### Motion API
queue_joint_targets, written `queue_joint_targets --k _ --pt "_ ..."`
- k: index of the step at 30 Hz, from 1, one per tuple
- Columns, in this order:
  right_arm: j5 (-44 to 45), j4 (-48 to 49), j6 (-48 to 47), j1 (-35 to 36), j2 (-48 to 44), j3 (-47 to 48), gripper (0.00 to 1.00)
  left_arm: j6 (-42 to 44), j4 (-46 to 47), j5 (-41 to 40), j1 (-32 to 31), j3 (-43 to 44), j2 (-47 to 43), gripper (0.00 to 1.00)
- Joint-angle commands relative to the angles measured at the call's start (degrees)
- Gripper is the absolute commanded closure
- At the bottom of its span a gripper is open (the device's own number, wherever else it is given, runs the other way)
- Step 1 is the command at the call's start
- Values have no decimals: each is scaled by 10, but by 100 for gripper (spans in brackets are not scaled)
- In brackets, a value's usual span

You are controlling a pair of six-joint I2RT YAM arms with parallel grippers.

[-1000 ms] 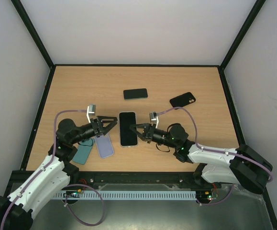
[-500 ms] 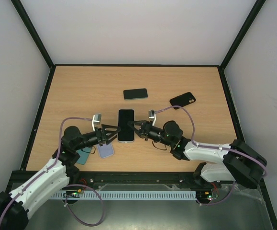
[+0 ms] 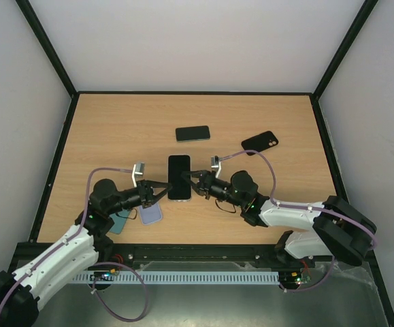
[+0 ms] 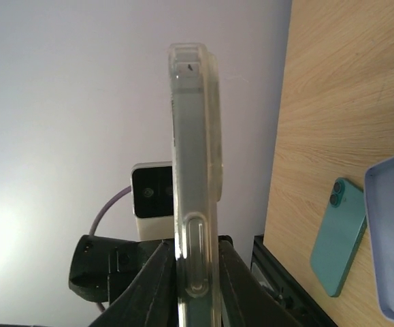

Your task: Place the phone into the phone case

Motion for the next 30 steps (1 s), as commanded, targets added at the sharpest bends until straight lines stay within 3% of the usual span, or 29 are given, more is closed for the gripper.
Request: queue_joint_targets --k 1,12,19,21,24,30 --pt "-7 13 -16 -6 0 27 82 34 -58 -11 -1 25 14 98" --pt "-26 -38 -40 -9 -20 21 72 62 -67 -14 -1 29 29 98" --pt "-20 -65 -52 -17 -32 18 90 69 -71 -15 -1 34 40 94" --pt "-21 -65 -55 -18 -33 13 93 69 -78 -21 -1 34 39 86" --pt "-13 -86 -70 -22 -39 8 94 85 -114 -41 -1 43 37 63" --pt "1 -191 -132 -47 -37 11 94 152 -284 -139 0 91 30 30"
